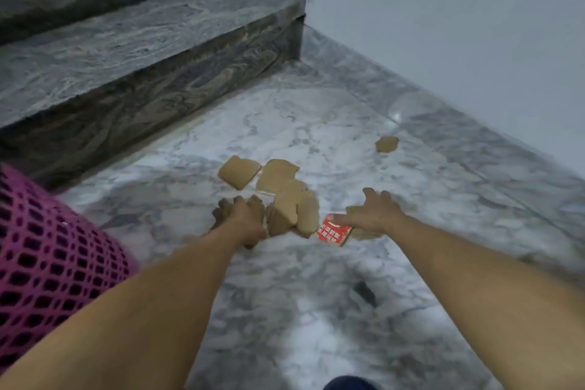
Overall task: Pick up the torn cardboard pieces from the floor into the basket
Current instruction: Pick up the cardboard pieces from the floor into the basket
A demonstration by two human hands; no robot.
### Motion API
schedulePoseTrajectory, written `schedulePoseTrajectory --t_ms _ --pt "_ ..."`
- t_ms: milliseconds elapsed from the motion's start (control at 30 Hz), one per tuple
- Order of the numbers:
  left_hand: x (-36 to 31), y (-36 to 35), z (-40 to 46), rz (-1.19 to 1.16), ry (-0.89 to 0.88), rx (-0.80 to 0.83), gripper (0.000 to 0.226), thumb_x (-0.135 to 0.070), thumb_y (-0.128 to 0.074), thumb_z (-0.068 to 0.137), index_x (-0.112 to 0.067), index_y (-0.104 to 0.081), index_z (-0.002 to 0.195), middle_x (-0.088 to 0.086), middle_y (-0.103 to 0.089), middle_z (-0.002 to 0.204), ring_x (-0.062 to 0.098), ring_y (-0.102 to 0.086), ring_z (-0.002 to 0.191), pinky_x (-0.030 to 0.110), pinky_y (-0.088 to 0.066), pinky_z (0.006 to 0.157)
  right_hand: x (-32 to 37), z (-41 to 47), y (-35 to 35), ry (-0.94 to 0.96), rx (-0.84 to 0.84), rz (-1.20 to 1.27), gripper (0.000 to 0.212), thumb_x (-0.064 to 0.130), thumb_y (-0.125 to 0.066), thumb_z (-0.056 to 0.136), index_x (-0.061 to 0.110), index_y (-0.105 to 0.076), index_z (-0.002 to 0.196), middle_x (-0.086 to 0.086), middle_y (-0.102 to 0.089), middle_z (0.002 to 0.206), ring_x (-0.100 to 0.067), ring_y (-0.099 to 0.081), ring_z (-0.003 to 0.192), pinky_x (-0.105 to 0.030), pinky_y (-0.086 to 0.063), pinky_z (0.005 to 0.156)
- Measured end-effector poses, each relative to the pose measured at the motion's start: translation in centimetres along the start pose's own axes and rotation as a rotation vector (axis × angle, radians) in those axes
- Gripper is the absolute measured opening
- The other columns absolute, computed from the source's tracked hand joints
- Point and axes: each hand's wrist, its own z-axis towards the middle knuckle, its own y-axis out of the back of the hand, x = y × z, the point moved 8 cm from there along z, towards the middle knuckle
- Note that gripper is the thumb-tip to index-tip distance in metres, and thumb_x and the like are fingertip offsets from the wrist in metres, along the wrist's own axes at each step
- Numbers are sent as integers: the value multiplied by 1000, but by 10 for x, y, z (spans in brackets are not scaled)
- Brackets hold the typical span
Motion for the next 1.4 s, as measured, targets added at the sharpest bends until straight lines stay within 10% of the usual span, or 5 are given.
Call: schedulePoseTrajectory --t_ms 233,467,633,833,1400 --pt "20 -9 23 -380 213 -170 70 -44 -55 90 -9 -26 143 15 -23 146 34 -28 134 44 -38 100 2 8 -4 -103 -213 -17 98 60 -83 58 17 -37 133 -11 -31 137 -34 -32 129 -46 -45 92" --pt "30 8 53 -291 202 -83 47 -42 -59 85 -12 -60 122 17 -60 122 34 -59 111 35 -50 90 0 51 27 42 -120 -38 42 45 -85 66 12 -58 73 -4 -61 80 -21 -60 81 -25 -42 60" --pt "21 49 84 -233 12 -153 22 -33 -54 92 -20 -56 110 16 -46 130 35 -39 126 40 -36 102 -15 89 78 56 -240 -21 40 38 -73 83 3 -67 102 -13 -66 109 -29 -61 103 -28 -43 75" --pt "17 56 131 -201 -18 -178 53 -40 -60 90 -11 -46 132 10 -16 152 35 -19 138 46 -28 110 -22 122 131 32 -390 -176 31 29 -52 96 16 -62 122 -9 -57 130 -29 -50 121 -29 -40 99" --pt "8 70 135 -516 -85 -122 68 -18 -85 70 -12 -51 130 12 -53 128 29 -56 112 31 -49 85 -19 132 123 179 -186 374 24 26 -78 81 16 -56 84 -11 -64 94 -28 -62 88 -33 -48 73"
